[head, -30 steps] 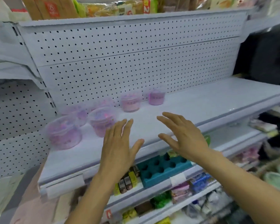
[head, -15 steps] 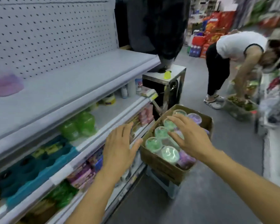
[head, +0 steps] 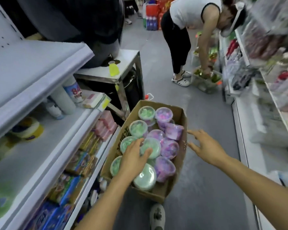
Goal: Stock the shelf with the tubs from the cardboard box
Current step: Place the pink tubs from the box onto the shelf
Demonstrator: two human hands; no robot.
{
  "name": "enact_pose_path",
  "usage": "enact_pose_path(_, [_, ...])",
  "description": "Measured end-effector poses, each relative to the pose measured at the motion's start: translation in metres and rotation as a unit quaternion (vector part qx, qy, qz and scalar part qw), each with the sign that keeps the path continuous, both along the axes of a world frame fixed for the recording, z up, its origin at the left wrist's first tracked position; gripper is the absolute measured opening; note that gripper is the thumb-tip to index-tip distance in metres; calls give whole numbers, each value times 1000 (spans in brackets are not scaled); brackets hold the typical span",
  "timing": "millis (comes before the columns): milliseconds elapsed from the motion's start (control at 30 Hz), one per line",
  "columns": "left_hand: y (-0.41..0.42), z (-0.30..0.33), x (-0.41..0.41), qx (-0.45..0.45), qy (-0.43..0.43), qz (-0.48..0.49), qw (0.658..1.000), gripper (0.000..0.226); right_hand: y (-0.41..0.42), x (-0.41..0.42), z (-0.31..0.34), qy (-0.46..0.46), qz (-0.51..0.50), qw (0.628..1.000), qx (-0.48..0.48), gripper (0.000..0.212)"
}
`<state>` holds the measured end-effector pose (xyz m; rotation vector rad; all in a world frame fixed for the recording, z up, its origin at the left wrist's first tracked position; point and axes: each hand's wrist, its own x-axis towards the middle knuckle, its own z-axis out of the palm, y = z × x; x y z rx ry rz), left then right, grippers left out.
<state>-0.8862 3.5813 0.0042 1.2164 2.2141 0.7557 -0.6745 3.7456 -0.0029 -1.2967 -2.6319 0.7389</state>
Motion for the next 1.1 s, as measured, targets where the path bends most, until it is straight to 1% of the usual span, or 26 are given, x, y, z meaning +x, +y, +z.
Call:
enact_pose_path(67, [49,-16,-21,-22,-33,-1,999,52,31,-19,-18,-17,-14,1000,-18,47])
enact_pose_path(133, [96,-34,-41,-41,-85,10,995,50,62,-41,-38,-37,-16,998,-38,45])
enact_pose_path(233, [161,-67,-66,-53,-195,41,979,53,106,-71,-75,-65,-24,996,-57,49])
enact_pose_path(300, [198,-92,-78,-69,-235,62,967,51,130,-87,-103,-95,-11,994,-60,52])
enact_pose_path(333, [214,-104,-83,-81,-255,77,961,46,140,-94,-115,-116,-5,991,-59,53])
enact_pose_path(400, [243,-125,-90,-92,-299,105,944,24,156,-105,-137,-165,11,985,-45,55])
enact_pose_path(433, [256,-136,-93,-97,-318,118,936,16,164,-110,-147,-185,21,982,-37,57])
enact_pose_path(533, [290,-167,-101,-133,-353,163,912,22,181,-121,-168,-210,34,976,-39,67])
enact_pose_path(633, [313,-186,-102,-140,-408,208,878,25,193,-130,-178,-204,40,976,-72,78])
enact_pose_path(700, [323,-195,-102,-143,-420,218,869,25,201,-137,-182,-201,31,972,-119,87])
enact_pose_path(833, [334,-209,-108,-137,-404,261,866,21,229,-157,-191,-195,-42,943,-266,119])
enact_pose_path(867, [334,-213,-111,-135,-402,262,867,19,236,-162,-197,-188,-54,936,-293,121])
enact_pose_path(900, [334,-216,-114,-135,-403,257,868,18,242,-165,-201,-182,-57,929,-316,117])
enact_pose_path(967, [332,-220,-119,-133,-409,240,870,18,248,-171,-205,-186,-52,918,-346,107])
enact_pose_path(1000, [330,-221,-120,-129,-412,234,871,18,249,-173,-205,-204,-51,913,-350,110])
enact_pose_path(1100, [328,-216,-119,-107,-417,221,875,18,248,-174,-207,-299,-54,896,-323,135])
